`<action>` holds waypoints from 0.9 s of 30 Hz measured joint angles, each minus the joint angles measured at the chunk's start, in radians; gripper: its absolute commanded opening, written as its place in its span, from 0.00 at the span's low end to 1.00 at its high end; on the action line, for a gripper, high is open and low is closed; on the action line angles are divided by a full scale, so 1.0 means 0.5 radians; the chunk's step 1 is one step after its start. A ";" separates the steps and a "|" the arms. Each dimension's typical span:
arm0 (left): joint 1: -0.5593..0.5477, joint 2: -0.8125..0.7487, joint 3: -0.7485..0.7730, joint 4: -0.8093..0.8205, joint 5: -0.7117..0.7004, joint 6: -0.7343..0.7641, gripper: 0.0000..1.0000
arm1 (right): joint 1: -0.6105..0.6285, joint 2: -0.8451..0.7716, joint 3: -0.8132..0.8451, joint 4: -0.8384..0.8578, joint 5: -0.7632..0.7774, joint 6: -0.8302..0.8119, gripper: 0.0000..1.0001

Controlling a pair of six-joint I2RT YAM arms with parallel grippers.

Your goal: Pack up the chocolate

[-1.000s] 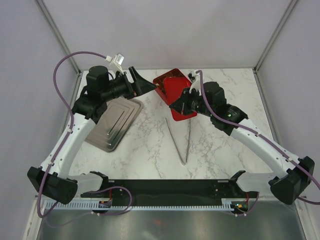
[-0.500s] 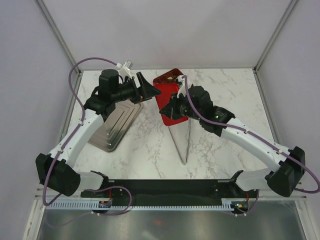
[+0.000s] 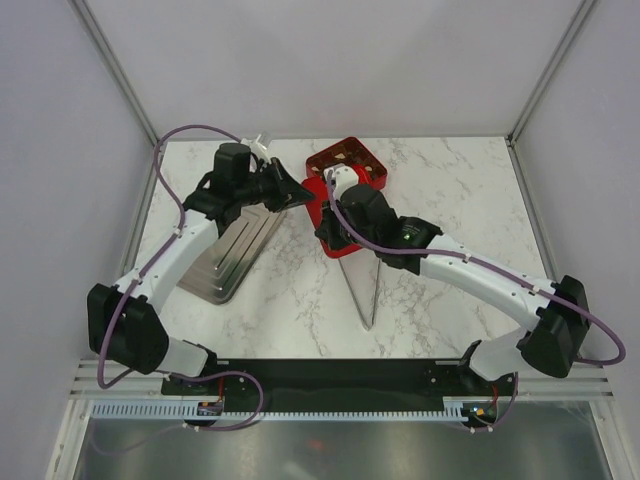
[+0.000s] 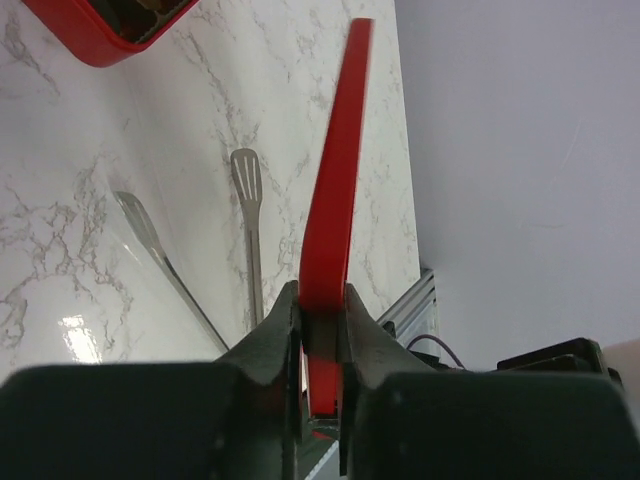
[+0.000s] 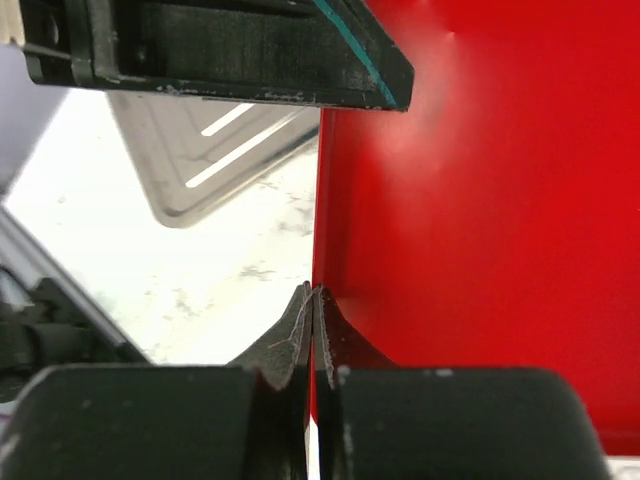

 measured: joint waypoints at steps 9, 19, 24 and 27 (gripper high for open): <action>0.015 0.153 0.005 -0.030 0.052 -0.066 0.02 | 0.238 0.024 0.089 -0.098 0.614 -0.541 0.56; 0.093 0.195 0.064 -0.127 0.102 -0.168 0.02 | 0.789 0.184 0.089 -0.042 1.505 -1.188 0.73; 0.092 0.195 0.098 -0.143 0.100 -0.185 0.02 | 0.809 0.369 0.088 -0.053 1.776 -1.298 0.70; 0.092 0.195 0.099 -0.179 0.085 -0.188 0.02 | 0.810 0.468 0.088 -0.066 1.941 -1.345 0.63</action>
